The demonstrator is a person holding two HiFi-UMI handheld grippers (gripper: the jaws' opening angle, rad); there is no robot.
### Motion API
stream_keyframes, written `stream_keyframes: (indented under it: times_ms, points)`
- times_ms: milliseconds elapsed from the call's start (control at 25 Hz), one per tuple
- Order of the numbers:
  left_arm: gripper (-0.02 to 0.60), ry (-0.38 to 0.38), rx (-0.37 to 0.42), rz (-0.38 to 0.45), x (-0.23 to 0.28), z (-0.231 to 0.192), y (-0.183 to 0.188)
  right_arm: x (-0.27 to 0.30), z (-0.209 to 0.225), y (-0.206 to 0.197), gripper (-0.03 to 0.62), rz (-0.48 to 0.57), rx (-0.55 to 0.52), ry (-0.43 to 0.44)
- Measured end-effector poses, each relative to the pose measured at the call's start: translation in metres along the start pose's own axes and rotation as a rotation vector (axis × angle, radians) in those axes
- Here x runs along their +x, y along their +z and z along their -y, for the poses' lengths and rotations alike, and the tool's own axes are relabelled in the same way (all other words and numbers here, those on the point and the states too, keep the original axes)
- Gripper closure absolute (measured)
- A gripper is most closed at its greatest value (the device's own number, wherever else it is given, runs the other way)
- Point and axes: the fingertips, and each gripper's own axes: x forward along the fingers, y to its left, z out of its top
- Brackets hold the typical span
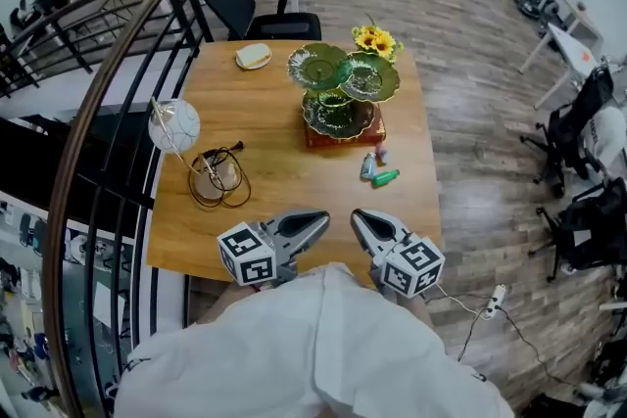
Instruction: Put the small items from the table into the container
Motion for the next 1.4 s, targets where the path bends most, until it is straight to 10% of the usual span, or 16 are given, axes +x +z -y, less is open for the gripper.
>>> stream_keyframes:
  times_ms: [920,1400]
  points:
    - [0.572,0.024,-0.005,0.076,-0.01,-0.043,0.007,0.061,0.204,-0.106,0.574,-0.323,0.085,-0.276]
    - [0.572,0.058,-0.022,0.067,-0.019,-0.052,0.002,0.108,0.26,-0.123,0.439,-0.459,0.141,-0.376]
